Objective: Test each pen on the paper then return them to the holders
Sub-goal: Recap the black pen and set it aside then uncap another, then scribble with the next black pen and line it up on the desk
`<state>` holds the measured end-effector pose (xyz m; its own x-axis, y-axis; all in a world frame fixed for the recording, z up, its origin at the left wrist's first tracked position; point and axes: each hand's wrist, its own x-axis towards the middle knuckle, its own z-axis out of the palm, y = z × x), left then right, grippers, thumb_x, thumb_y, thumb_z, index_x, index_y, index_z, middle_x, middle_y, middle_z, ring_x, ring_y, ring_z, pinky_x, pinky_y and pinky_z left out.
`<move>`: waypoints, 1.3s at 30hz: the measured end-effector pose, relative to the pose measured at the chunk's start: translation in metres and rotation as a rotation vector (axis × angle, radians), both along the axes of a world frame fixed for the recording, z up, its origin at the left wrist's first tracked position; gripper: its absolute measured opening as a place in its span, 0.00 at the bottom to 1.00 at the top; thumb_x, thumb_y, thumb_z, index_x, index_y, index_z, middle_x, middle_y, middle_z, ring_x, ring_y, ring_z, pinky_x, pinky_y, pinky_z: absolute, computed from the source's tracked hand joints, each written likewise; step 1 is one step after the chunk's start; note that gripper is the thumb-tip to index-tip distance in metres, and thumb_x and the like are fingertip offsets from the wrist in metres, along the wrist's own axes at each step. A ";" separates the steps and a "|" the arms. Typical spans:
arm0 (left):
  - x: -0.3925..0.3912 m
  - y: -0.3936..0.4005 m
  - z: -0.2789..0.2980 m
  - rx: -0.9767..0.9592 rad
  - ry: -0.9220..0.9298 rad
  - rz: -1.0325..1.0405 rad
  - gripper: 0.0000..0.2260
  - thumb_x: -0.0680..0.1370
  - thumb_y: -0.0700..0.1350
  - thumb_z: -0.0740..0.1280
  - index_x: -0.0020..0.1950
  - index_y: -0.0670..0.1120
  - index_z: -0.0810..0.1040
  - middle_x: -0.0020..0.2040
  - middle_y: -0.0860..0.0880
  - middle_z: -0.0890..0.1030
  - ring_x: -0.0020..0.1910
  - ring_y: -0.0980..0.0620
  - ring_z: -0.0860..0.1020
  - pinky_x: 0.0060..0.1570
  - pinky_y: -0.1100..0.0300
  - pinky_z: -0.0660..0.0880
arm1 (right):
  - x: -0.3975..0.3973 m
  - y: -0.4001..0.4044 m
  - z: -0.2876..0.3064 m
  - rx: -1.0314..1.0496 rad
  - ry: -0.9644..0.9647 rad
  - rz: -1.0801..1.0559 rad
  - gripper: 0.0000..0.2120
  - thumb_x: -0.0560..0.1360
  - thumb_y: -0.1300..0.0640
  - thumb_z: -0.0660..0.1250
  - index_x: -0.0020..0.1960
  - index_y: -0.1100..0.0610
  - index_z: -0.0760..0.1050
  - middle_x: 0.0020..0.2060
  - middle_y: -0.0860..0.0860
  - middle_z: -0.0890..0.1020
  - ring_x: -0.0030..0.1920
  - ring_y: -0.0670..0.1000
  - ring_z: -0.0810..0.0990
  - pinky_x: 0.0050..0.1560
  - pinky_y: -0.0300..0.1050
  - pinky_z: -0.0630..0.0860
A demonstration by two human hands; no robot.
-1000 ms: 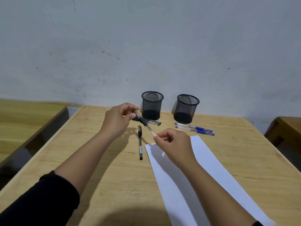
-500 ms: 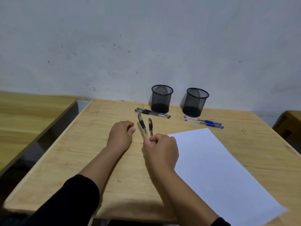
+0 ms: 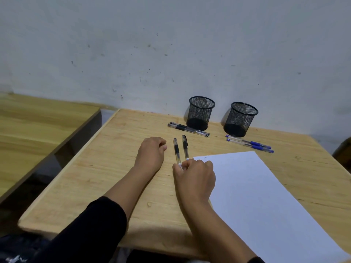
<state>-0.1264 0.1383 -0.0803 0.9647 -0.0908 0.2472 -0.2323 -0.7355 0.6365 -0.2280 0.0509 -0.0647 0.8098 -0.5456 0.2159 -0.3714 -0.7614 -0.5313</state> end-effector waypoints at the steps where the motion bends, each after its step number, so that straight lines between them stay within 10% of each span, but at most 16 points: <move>1: 0.001 0.000 0.000 0.006 -0.004 -0.004 0.11 0.78 0.45 0.63 0.59 0.46 0.78 0.57 0.45 0.80 0.58 0.48 0.75 0.58 0.57 0.71 | 0.001 -0.001 0.002 0.014 -0.011 0.006 0.16 0.74 0.46 0.64 0.53 0.54 0.82 0.44 0.51 0.82 0.52 0.50 0.72 0.48 0.47 0.75; 39: 0.107 -0.032 0.017 0.153 0.040 -0.139 0.02 0.75 0.42 0.67 0.45 0.49 0.78 0.47 0.46 0.79 0.46 0.49 0.74 0.43 0.58 0.68 | 0.124 -0.125 -0.001 0.003 0.017 0.242 0.04 0.75 0.57 0.65 0.46 0.57 0.78 0.49 0.53 0.76 0.52 0.53 0.74 0.46 0.43 0.69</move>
